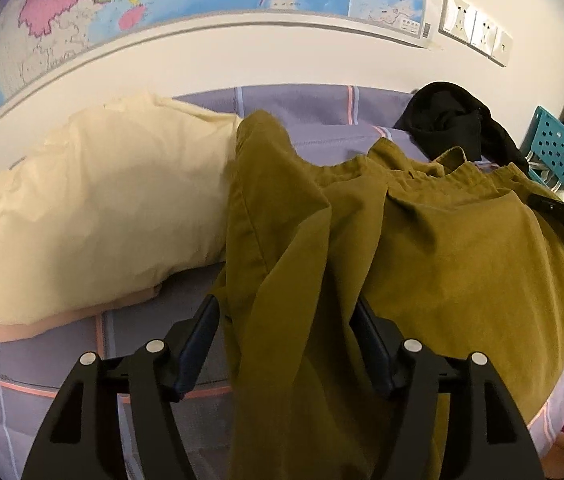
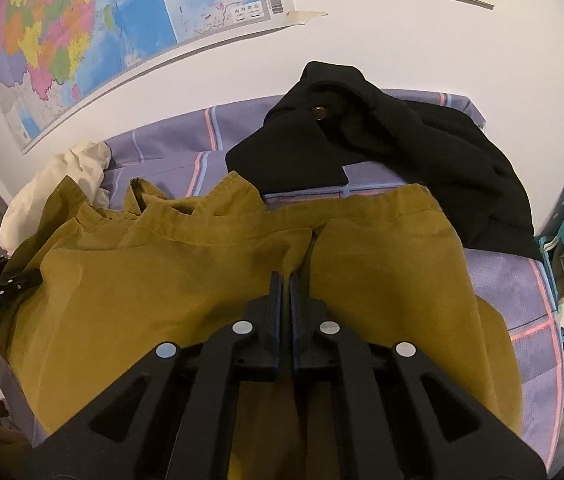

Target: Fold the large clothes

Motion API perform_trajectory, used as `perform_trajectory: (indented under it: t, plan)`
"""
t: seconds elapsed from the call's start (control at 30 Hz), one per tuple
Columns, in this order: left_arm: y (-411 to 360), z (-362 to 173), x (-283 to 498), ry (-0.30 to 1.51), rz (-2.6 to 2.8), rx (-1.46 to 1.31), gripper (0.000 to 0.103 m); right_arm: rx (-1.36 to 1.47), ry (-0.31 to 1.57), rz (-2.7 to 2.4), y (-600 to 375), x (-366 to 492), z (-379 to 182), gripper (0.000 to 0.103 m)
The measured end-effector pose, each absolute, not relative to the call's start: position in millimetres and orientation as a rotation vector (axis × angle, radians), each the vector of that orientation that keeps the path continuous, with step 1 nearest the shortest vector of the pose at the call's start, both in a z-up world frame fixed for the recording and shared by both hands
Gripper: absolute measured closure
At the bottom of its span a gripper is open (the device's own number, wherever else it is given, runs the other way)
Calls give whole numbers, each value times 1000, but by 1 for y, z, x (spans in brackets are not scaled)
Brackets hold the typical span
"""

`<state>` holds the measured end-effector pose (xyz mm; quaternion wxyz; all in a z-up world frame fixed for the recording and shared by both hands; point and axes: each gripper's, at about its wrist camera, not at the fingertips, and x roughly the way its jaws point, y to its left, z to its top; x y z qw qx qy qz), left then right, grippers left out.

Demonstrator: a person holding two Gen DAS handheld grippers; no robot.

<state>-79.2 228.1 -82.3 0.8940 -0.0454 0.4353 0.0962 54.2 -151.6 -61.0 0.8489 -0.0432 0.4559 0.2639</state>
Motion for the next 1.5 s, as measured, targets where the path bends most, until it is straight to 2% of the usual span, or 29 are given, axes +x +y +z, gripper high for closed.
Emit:
perform_trajectory:
  t: [0.07,0.17,0.33,0.47,0.57,0.7,0.8,0.93,1.0,1.07,1.17,1.3,1.5]
  plan:
    - [223,-79,-80,891,209,-72,37,-89,956,559,-150,52,-58,94]
    - [219,-75,-80,880,213,-52,35,-42,941,584,-153,48,-50,64]
    - [214,-71,-80,867,217,-21,32,-44,902,624,-151,33,-35,55]
    - [214,-72,-80,865,211,-29,30,-73,904,684,-140,21,-35,54]
    - [215,-75,-78,867,216,-38,24,-120,942,699,-126,21,-51,55]
    - [219,-83,-73,889,221,-54,23,-133,979,682,-114,31,-73,63]
    - [227,-93,-67,915,243,-72,20,-130,971,668,-110,36,-75,74]
    - [243,-101,-63,925,223,-161,17,-135,971,665,-110,38,-74,73]
    - [246,-103,-64,926,218,-182,17,-103,947,673,-120,34,-63,65]
    - [245,-102,-65,922,224,-178,16,-75,904,664,-136,26,-47,62]
    - [242,-98,-72,904,232,-156,17,-2,867,657,-169,12,-29,49]
    - [237,-91,-89,876,190,-158,17,10,871,603,-206,-7,-23,37]
    - [234,-91,-118,846,153,-198,15,2,920,542,-234,-36,-41,30]
